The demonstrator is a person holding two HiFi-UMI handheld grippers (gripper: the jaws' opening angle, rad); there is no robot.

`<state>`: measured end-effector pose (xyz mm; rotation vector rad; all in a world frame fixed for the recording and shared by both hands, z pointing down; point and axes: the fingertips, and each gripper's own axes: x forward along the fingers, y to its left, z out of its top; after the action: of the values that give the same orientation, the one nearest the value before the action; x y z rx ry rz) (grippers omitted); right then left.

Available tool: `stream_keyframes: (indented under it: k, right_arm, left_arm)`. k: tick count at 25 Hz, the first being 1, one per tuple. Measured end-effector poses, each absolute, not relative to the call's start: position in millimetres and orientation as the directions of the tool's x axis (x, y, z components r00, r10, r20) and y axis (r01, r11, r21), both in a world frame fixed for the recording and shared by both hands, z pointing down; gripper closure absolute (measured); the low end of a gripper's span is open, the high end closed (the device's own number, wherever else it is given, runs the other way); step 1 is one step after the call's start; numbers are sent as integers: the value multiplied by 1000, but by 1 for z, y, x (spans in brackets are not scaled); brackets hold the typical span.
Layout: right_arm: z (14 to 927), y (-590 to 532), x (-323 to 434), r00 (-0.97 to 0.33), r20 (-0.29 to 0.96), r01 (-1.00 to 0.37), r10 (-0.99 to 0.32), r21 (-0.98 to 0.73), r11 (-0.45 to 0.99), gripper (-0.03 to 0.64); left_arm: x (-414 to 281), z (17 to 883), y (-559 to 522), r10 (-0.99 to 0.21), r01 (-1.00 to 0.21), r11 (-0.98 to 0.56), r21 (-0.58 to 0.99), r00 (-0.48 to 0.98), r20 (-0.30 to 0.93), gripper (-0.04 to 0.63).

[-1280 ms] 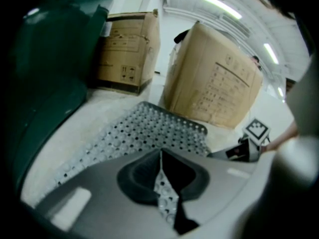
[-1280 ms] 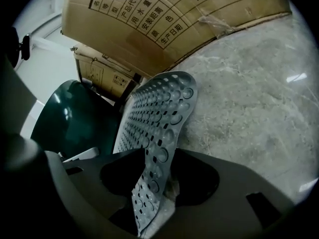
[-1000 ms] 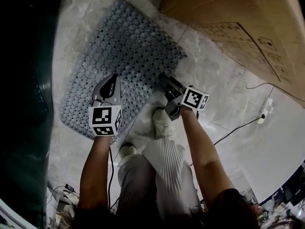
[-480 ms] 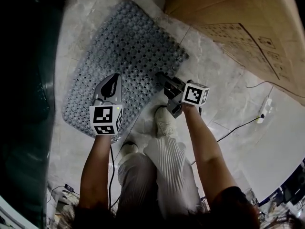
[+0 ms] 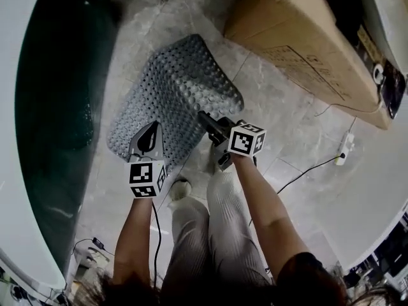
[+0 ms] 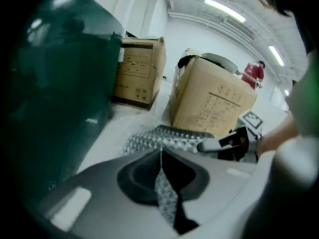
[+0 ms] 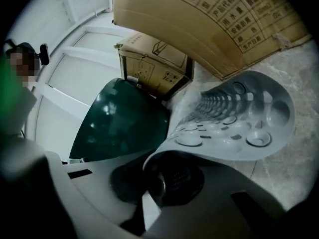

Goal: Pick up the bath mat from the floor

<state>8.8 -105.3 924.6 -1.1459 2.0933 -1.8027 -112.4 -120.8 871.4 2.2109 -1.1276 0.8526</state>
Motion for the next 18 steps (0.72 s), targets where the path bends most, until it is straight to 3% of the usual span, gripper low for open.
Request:
stream_keyframes:
  k: [8, 18]
  right_arm:
    - [811, -103, -28, -704, 295, -380, -647, -925, -9, 600]
    - [679, -121, -34, -767, 266, -397, -584, -912, 106, 601]
  left_arm:
    - [-124, 768, -113, -558, -867, -470, 163, 435, 706, 578]
    - [-135, 647, -133, -624, -902, -400, 161, 396, 673, 578]
